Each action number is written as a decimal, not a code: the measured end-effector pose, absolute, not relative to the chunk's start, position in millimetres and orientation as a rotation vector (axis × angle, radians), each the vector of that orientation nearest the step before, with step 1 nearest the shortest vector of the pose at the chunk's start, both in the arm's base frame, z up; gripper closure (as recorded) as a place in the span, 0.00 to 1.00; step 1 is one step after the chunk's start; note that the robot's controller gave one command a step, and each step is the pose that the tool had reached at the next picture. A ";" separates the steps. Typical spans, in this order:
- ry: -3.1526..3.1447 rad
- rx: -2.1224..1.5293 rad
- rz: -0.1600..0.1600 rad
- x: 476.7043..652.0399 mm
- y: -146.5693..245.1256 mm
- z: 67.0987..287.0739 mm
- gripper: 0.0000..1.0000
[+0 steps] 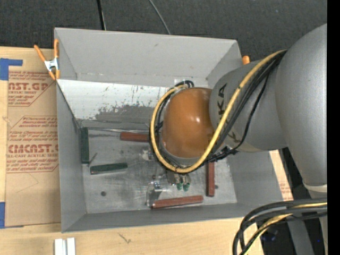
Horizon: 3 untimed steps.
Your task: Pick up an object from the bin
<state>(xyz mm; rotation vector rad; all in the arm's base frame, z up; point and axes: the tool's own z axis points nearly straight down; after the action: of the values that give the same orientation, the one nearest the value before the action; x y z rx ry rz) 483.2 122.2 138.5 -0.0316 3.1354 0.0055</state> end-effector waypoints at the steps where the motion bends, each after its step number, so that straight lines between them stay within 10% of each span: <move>1: 3.087 -0.594 0.001 513.0 103.7 131.0 0.00; 2: 3.065 -0.678 0.002 508.4 88.7 99.6 0.00; 3: 3.073 -0.640 -0.002 542.9 139.3 83.2 0.00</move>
Offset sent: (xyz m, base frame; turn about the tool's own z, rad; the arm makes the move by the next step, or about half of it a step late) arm 0.0193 -0.0428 -0.0612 -0.3427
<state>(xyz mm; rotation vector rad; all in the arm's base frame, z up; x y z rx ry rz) 542.9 139.3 83.2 -0.6399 3.0731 -0.0017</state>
